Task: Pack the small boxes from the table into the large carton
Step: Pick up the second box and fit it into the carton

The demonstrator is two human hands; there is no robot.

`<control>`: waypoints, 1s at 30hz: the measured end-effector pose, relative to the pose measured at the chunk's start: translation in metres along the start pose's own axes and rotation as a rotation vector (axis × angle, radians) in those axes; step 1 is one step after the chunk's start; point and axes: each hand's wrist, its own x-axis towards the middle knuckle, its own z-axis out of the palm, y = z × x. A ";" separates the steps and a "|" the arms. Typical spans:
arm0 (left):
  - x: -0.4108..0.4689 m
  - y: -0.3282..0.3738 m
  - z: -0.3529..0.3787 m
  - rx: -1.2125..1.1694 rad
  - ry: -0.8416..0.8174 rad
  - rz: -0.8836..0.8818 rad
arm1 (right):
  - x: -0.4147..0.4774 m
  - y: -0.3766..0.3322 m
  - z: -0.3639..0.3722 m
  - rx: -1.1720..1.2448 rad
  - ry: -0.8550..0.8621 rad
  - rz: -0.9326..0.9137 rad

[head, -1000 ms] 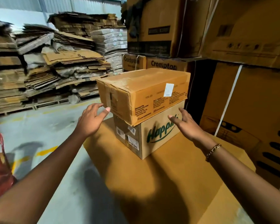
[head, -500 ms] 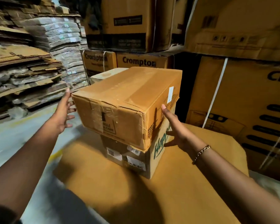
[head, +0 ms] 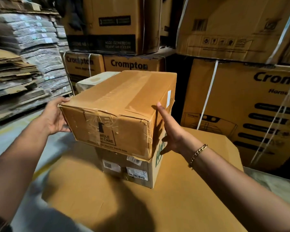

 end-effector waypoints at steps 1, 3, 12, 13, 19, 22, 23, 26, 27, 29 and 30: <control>-0.003 0.005 0.001 0.017 -0.001 0.017 | -0.005 -0.007 0.005 -0.013 -0.017 -0.009; -0.011 0.014 0.009 0.071 -0.019 0.029 | -0.008 -0.017 0.013 -0.051 -0.029 -0.016; -0.042 0.034 0.051 0.108 0.000 0.057 | -0.021 -0.030 -0.012 0.066 0.108 0.064; -0.048 0.037 0.057 0.115 -0.001 0.081 | -0.024 -0.030 -0.019 0.080 0.117 0.056; -0.094 0.066 0.092 0.143 0.056 0.253 | -0.045 -0.040 -0.069 0.099 0.105 -0.016; -0.124 0.081 0.118 0.147 0.085 0.348 | -0.069 -0.046 -0.095 0.102 0.107 -0.082; -0.135 0.085 0.128 0.149 0.091 0.373 | -0.078 -0.048 -0.104 0.099 0.115 -0.102; -0.166 0.091 0.160 0.142 0.077 0.415 | -0.105 -0.056 -0.139 0.100 0.130 -0.135; -0.175 0.090 0.171 0.133 0.070 0.422 | -0.115 -0.057 -0.152 0.103 0.134 -0.135; -0.190 0.084 0.195 0.109 0.047 0.428 | -0.137 -0.058 -0.176 0.094 0.144 -0.123; -0.197 0.079 0.210 0.092 0.034 0.426 | -0.149 -0.056 -0.191 0.085 0.159 -0.125</control>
